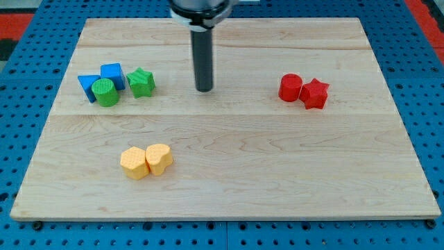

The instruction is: Push the yellow hexagon and yellow heart down and a bit right

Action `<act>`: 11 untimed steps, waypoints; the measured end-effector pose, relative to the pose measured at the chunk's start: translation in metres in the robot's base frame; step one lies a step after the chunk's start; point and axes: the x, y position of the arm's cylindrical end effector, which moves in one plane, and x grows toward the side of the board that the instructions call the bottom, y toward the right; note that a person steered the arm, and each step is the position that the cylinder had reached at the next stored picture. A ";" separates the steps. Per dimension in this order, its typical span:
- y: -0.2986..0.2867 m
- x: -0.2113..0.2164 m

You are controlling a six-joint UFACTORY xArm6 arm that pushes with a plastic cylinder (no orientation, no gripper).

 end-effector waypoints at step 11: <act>-0.072 0.148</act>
